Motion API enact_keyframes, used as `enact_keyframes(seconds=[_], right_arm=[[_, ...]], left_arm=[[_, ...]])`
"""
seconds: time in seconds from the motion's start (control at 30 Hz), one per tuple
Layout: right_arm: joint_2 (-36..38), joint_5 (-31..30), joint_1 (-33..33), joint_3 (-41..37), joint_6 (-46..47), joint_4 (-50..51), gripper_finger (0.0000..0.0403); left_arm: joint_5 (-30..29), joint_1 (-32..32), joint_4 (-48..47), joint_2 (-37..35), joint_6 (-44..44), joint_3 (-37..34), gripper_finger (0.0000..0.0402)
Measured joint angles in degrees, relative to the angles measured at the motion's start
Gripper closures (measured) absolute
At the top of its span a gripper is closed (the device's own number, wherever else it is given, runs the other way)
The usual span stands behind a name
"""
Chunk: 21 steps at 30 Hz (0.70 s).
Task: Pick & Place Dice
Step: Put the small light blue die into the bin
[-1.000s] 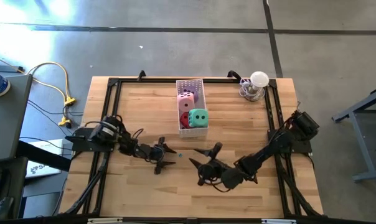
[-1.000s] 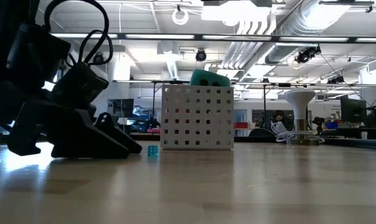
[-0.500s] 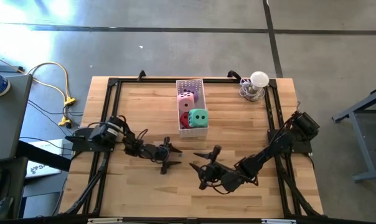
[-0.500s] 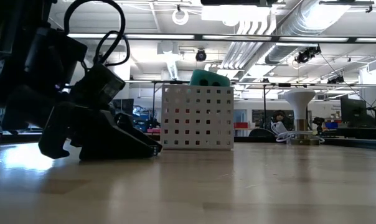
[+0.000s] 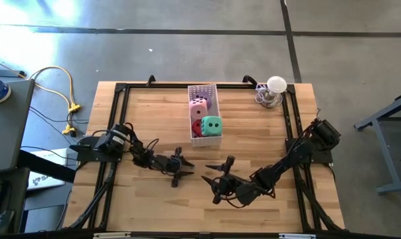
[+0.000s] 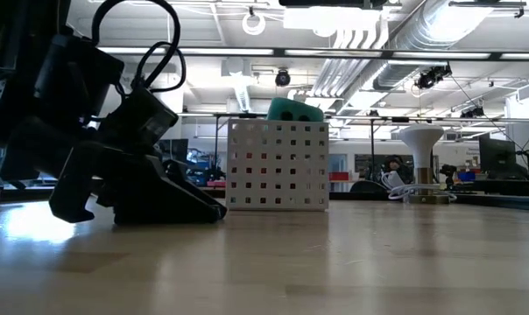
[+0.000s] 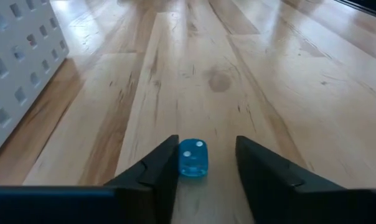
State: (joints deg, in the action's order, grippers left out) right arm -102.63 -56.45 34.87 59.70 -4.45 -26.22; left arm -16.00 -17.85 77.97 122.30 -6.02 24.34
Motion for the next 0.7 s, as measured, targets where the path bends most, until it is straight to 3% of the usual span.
enact_keyframes(seconds=[0.4,0.57,0.7], right_arm=[[0.0,0.0,0.0,0.0,-0.1,0.0,0.0202],[0.0,0.0,0.3,0.0,-0.1,0.0,0.0202],[0.0,-0.3,0.9,0.0,-0.3,0.0,0.0202]], left_arm=[[-0.9,-1.0,-0.2,0.1,-1.3,0.0,0.0353],[-3.9,-2.5,-0.6,-1.4,-4.2,-0.1,0.0356],[-3.8,-2.0,-3.2,-6.7,-8.3,-0.7,0.0356]])
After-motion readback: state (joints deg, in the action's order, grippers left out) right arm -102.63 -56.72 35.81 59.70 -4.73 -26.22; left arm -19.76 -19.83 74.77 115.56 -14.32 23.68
